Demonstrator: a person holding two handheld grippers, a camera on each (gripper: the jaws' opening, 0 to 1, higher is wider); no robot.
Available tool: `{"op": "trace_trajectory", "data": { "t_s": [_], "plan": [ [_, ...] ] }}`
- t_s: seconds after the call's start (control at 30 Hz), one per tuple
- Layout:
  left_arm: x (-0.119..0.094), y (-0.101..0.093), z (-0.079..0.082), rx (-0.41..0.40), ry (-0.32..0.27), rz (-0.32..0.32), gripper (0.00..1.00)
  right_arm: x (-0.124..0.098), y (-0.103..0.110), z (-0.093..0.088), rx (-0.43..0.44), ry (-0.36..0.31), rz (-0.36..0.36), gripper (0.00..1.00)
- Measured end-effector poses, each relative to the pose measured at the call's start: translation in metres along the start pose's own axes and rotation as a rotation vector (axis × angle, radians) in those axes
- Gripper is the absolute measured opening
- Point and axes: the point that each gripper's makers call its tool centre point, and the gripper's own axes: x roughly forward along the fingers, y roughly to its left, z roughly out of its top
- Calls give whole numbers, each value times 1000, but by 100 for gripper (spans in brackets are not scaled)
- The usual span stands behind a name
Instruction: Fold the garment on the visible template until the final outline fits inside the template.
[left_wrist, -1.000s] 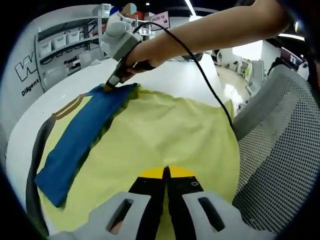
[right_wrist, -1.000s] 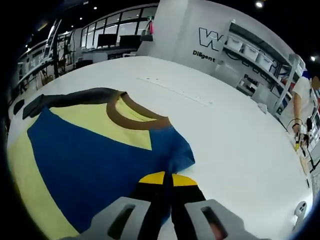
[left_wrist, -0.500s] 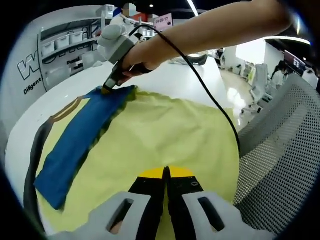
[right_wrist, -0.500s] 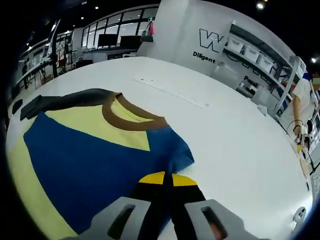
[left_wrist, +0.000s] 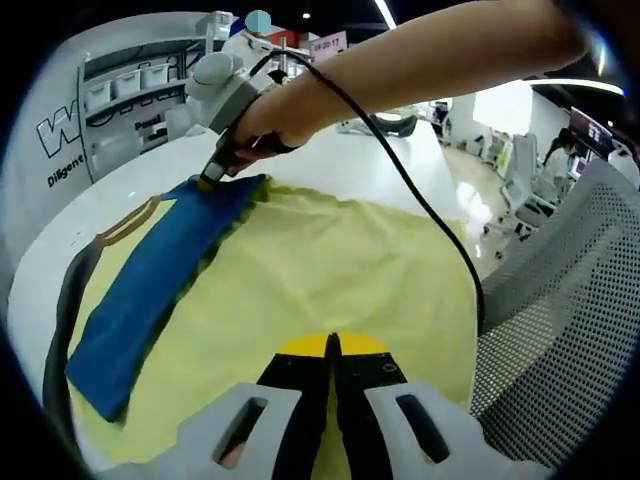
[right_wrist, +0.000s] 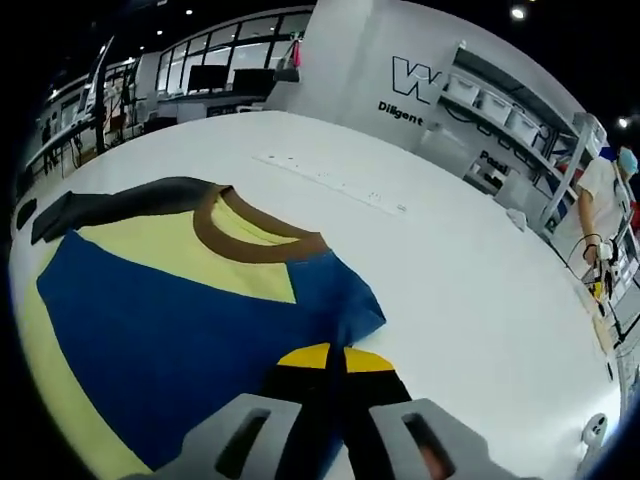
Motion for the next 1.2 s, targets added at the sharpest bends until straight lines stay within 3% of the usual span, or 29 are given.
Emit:
{"op": "trace_trajectory", "data": {
  "t_s": [0.13,0.33,0.4,0.47,0.67,0.8,0.87,0.97,1.2],
  "plan": [
    [4,-2,3,9,-4,-3,0,0,-2,-1,-58,10,-15,0],
    [8,-4,6,-3,-13,-10,0,0,-8,-4,-28,10,-29,0],
    [9,-4,7,-15,-17,-11,0,0,-9,-5,-48,15,-39,0],
    [11,-5,8,-12,-20,-8,0,1,-11,-5,-123,29,-44,0],
    [6,-4,6,-40,-19,12,1,-7,-12,0,11,-17,-49,4],
    [-4,-3,0,-39,-15,-1,6,-18,-8,7,18,-52,-49,10],
    [-11,3,0,-58,-24,8,8,-26,-1,13,15,-71,-39,12],
    [-29,17,10,-156,-86,36,8,-34,9,19,43,-99,-15,13],
    [-54,41,11,-175,-104,97,7,-52,29,26,105,-124,7,15]
  ]
}}
